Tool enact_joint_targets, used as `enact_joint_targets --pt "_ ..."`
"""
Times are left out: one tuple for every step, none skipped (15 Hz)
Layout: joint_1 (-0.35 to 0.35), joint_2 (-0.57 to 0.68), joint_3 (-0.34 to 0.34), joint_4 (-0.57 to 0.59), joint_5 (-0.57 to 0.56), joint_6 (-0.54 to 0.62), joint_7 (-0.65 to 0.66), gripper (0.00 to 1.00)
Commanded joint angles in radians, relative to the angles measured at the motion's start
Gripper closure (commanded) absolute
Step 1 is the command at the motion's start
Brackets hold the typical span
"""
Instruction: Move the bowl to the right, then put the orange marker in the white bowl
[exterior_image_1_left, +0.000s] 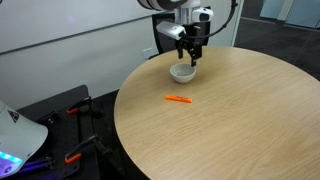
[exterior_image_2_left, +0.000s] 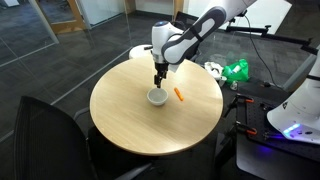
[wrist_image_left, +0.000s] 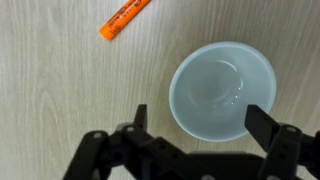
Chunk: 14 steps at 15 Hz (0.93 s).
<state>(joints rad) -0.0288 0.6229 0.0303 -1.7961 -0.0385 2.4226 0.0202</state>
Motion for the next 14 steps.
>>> enact_joint_targets --pt "-0.018 0.063 0.010 0.070 0.049 -0.025 -0.043 0.00" --pt "-0.020 0.076 0.010 0.081 0.055 -0.028 -0.042 0.00" --pt "-0.022 0.091 0.010 0.091 0.060 -0.030 -0.043 0.00" --pt "-0.023 0.103 0.010 0.101 0.063 -0.032 -0.043 0.00" --pt "-0.024 0.116 0.010 0.112 0.065 -0.033 -0.043 0.00" --pt "-0.026 0.126 0.011 0.122 0.065 -0.034 -0.042 0.00" --pt "-0.028 0.136 0.012 0.133 0.067 -0.034 -0.041 0.00" --pt "-0.029 0.145 0.012 0.142 0.069 -0.035 -0.041 0.00" --pt "-0.035 0.153 0.016 0.152 0.076 -0.036 -0.043 0.00" --pt "-0.039 0.156 0.022 0.159 0.082 -0.045 -0.051 0.00" --pt "-0.011 0.141 -0.007 0.117 0.058 -0.006 -0.010 0.00" --pt "-0.015 0.147 -0.003 0.126 0.065 -0.009 -0.020 0.00" --pt "-0.017 0.150 -0.001 0.131 0.069 -0.010 -0.025 0.00" --pt "-0.018 0.152 0.000 0.134 0.070 -0.010 -0.025 0.00"
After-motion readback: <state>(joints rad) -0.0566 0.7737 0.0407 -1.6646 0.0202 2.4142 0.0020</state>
